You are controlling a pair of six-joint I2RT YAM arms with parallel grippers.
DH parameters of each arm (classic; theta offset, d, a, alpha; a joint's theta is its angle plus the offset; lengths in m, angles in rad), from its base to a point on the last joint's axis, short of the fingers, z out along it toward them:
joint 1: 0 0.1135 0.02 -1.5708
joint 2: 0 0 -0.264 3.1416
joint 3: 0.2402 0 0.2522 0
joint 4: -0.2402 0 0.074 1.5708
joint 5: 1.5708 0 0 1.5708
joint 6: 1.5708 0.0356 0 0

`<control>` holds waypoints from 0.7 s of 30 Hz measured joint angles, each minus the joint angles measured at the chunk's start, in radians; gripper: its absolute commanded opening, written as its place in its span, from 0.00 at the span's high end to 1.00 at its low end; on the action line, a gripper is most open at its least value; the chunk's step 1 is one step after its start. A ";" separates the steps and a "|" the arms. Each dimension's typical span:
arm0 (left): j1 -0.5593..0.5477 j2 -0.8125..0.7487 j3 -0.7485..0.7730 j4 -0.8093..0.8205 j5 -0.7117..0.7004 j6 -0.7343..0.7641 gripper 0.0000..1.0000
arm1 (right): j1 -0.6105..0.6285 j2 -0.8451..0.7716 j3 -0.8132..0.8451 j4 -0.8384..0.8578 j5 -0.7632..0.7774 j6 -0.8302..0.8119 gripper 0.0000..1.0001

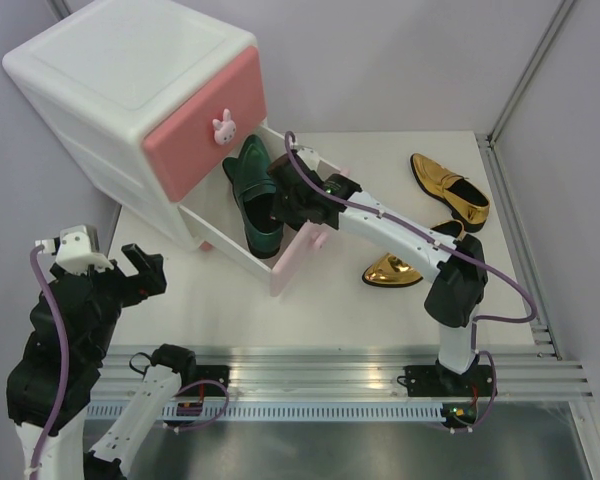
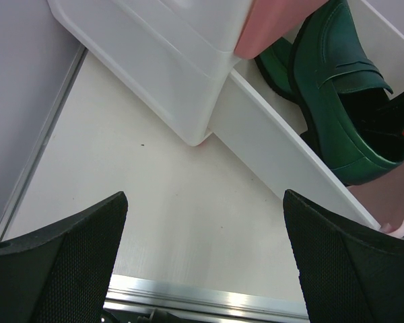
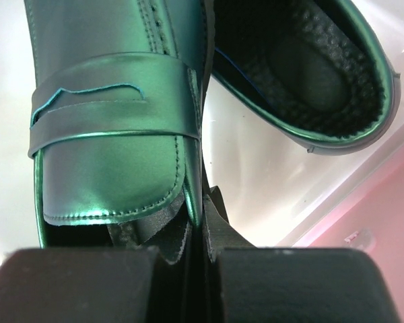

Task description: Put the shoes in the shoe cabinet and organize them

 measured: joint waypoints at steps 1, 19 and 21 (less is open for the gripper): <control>0.000 0.000 -0.002 0.000 0.001 0.000 0.00 | 0.000 0.000 0.000 0.000 0.000 -0.010 1.00; 0.000 0.000 -0.023 0.007 -0.005 0.000 0.00 | 0.000 0.162 0.245 -0.168 -0.128 -0.484 1.00; 0.000 0.000 -0.028 0.007 -0.006 0.001 0.00 | 0.000 0.162 0.245 -0.175 -0.135 -0.545 1.00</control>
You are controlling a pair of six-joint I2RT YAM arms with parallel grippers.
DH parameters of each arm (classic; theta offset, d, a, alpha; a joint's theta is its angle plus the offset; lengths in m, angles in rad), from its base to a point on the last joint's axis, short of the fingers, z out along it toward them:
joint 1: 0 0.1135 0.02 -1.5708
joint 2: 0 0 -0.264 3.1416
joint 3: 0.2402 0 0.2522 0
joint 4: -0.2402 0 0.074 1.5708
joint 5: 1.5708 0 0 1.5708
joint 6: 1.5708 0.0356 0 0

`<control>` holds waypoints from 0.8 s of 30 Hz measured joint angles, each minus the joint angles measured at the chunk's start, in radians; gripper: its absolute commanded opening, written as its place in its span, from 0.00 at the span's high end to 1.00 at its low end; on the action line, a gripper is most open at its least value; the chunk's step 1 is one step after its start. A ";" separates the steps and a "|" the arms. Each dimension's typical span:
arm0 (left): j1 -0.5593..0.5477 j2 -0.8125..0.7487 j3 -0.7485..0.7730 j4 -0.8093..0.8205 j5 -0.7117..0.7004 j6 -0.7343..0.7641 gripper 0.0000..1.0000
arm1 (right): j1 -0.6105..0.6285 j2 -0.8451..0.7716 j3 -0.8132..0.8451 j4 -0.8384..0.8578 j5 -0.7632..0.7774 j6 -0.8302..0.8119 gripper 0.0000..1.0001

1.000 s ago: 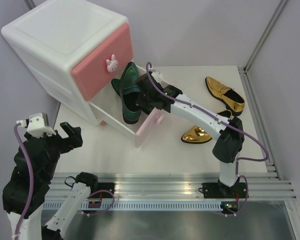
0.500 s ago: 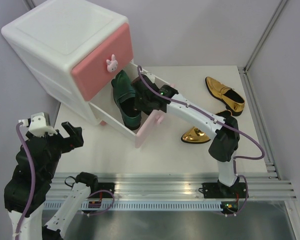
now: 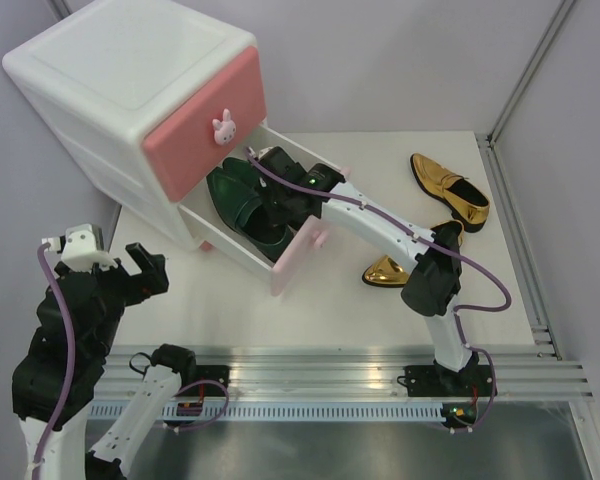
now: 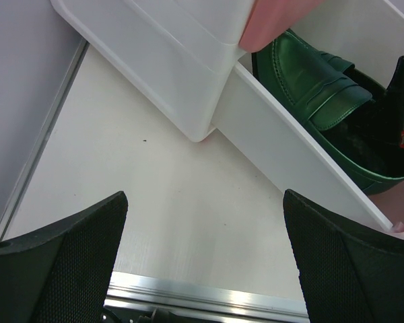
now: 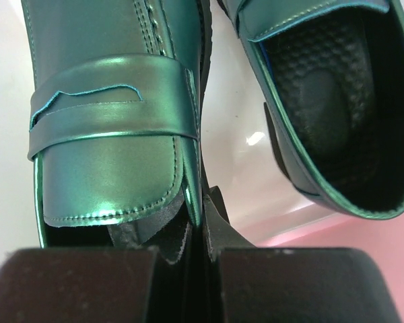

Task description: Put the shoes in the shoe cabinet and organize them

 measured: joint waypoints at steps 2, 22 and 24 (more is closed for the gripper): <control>0.000 0.000 -0.005 0.000 0.000 0.000 0.00 | 0.000 0.000 0.000 -0.002 -0.006 -0.051 1.00; 0.000 0.074 -0.009 0.000 -0.006 0.000 0.00 | -0.078 -0.005 -0.227 0.209 -0.158 -0.098 0.99; 0.000 0.082 -0.009 0.000 -0.011 0.001 0.00 | -0.085 -0.009 -0.236 0.220 -0.167 -0.088 0.99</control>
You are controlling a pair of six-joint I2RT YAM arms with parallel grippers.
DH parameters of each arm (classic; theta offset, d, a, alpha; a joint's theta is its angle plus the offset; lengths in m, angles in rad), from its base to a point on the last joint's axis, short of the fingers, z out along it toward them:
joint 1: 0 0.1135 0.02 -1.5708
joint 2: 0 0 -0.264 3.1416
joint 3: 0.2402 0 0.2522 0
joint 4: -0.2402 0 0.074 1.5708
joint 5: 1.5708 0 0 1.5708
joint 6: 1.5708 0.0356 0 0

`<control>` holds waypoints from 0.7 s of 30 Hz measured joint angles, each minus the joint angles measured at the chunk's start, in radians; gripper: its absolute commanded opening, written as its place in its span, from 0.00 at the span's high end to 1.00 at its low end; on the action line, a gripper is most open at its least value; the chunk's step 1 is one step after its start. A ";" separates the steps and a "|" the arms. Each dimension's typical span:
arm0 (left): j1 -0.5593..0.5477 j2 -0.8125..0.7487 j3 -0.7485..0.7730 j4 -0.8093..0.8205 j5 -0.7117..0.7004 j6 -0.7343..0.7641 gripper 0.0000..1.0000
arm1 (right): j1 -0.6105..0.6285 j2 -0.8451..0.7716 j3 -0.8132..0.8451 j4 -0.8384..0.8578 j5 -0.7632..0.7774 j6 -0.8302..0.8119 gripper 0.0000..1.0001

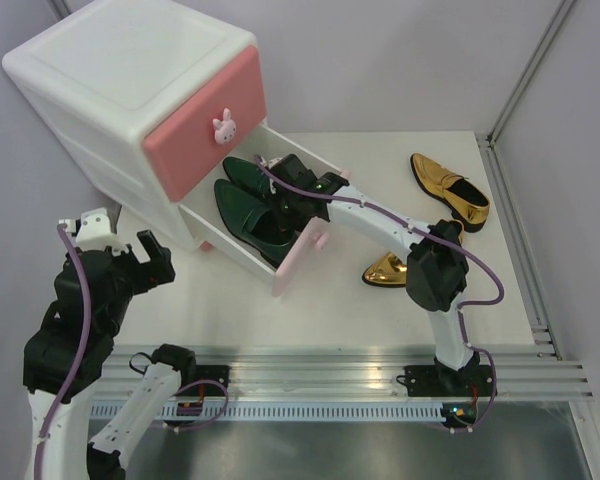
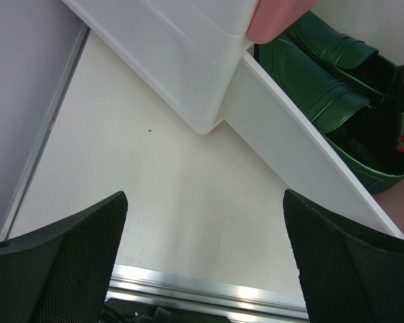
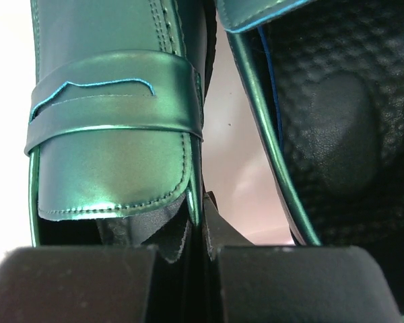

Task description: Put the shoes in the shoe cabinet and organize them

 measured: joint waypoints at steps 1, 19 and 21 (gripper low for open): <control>0.000 0.003 0.000 0.000 -0.002 0.000 0.00 | -0.002 -0.003 -0.007 0.007 -0.004 0.008 0.98; 0.000 0.032 0.010 0.000 -0.027 0.000 0.00 | -0.021 -0.006 -0.013 0.108 -0.033 0.034 0.99; 0.000 0.032 0.010 0.000 -0.033 0.000 0.00 | -0.022 -0.006 -0.013 0.108 -0.037 0.036 0.99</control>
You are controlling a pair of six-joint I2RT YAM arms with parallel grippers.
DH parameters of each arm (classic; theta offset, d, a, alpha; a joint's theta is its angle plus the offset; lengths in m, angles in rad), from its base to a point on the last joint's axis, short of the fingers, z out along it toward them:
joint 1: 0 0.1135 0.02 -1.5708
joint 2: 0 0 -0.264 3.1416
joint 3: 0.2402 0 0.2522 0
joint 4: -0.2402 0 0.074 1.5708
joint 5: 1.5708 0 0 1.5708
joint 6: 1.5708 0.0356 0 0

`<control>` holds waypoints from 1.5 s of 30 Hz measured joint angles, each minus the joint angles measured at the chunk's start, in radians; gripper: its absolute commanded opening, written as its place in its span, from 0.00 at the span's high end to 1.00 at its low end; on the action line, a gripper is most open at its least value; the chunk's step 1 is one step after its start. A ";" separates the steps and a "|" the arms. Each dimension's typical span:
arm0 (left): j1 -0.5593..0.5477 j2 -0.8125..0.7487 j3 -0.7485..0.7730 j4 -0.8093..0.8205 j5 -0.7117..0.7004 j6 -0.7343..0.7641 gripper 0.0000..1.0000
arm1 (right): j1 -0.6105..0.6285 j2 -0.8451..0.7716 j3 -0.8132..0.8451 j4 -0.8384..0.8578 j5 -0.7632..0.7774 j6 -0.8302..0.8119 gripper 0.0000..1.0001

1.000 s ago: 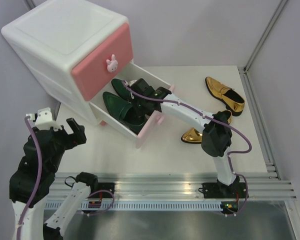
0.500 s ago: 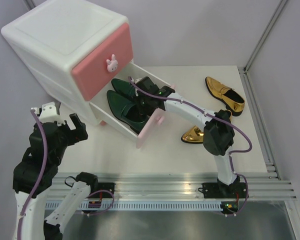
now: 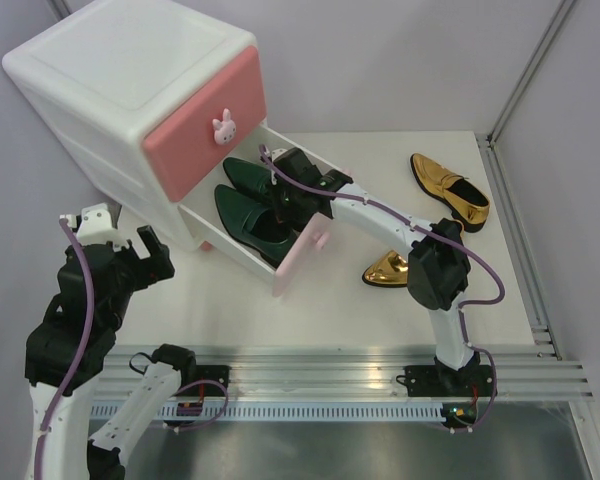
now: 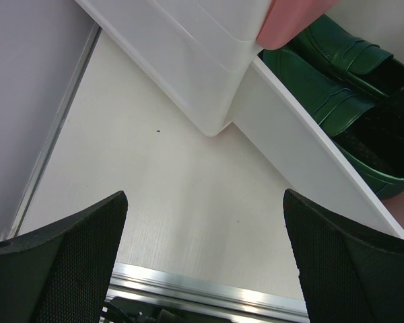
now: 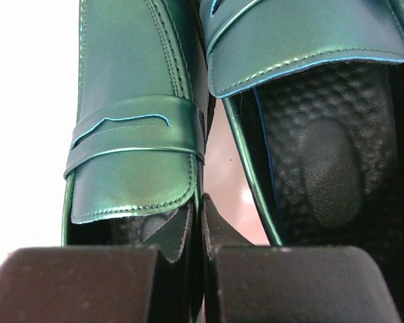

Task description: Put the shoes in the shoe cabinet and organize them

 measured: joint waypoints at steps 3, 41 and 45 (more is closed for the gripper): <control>0.000 0.000 0.000 0.000 -0.003 0.000 0.00 | -0.001 0.000 0.000 0.008 -0.008 0.011 0.99; 0.000 -0.016 0.060 0.000 0.018 -0.001 0.00 | -0.001 -0.697 -0.253 0.209 0.043 -0.078 0.09; 0.000 -0.020 0.064 0.000 0.024 -0.001 0.00 | -0.017 -0.822 -0.464 0.220 0.084 -0.129 0.07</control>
